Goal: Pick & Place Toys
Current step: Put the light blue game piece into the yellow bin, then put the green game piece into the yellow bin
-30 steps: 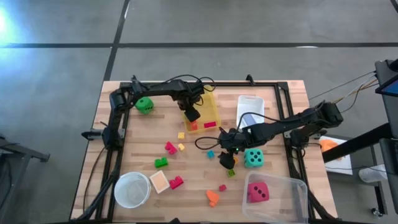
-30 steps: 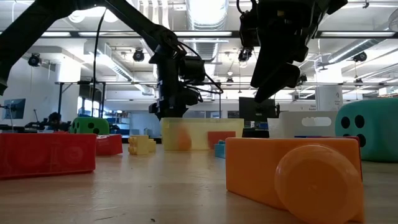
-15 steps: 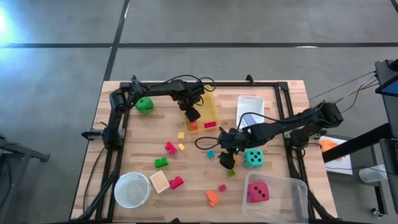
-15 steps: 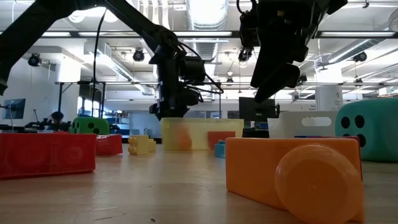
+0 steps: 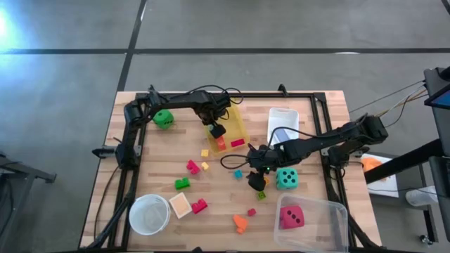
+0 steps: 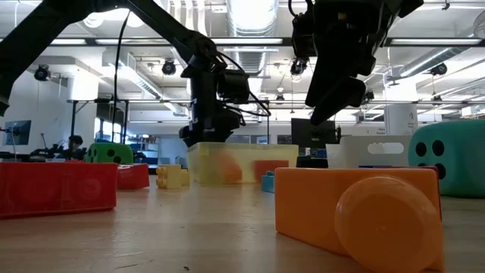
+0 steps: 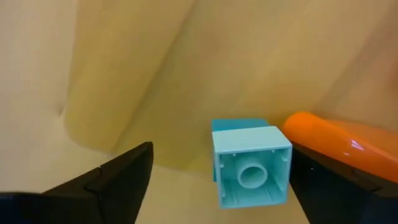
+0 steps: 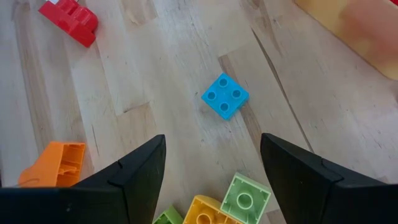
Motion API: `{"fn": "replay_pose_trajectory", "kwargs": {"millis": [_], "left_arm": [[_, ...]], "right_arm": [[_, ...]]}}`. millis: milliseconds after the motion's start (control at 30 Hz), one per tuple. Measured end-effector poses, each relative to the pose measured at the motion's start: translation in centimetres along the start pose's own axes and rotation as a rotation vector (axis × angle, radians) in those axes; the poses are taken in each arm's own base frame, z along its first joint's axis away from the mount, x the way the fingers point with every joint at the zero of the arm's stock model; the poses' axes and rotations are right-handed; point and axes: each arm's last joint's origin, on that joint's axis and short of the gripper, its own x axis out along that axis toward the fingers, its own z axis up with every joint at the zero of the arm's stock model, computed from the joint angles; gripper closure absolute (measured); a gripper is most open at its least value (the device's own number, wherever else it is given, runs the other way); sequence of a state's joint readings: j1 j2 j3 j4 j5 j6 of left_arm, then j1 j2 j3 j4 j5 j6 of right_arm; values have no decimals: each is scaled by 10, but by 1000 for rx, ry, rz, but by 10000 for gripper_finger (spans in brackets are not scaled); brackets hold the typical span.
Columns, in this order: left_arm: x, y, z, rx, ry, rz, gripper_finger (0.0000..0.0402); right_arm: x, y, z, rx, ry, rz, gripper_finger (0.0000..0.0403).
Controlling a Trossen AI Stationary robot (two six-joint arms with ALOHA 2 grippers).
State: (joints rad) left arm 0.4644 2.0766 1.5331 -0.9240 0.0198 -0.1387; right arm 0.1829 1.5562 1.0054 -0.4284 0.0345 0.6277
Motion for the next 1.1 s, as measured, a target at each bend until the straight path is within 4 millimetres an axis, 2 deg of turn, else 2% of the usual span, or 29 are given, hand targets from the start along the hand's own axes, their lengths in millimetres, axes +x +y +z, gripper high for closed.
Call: {"fn": "replay_pose_trajectory", "kwargs": {"millis": [233, 500, 667, 900, 1100], "left_arm": [[-8, 0, -3, 0, 7, 1, 23], [-39, 0, -8, 2, -62, -9, 23], [-62, -4, -21, 15, -43, -8, 23], [-93, -30, -48, 49, 2, -9, 23], [-106, -61, -66, 101, 0, -15, 23]], "right_arm": [[0, 0, 0, 0, 0, 0, 148], [0, 0, 0, 0, 0, 0, 148], [0, 0, 0, 0, 0, 0, 148], [0, 0, 0, 0, 0, 0, 148], [0, 0, 0, 0, 0, 0, 148]]}}
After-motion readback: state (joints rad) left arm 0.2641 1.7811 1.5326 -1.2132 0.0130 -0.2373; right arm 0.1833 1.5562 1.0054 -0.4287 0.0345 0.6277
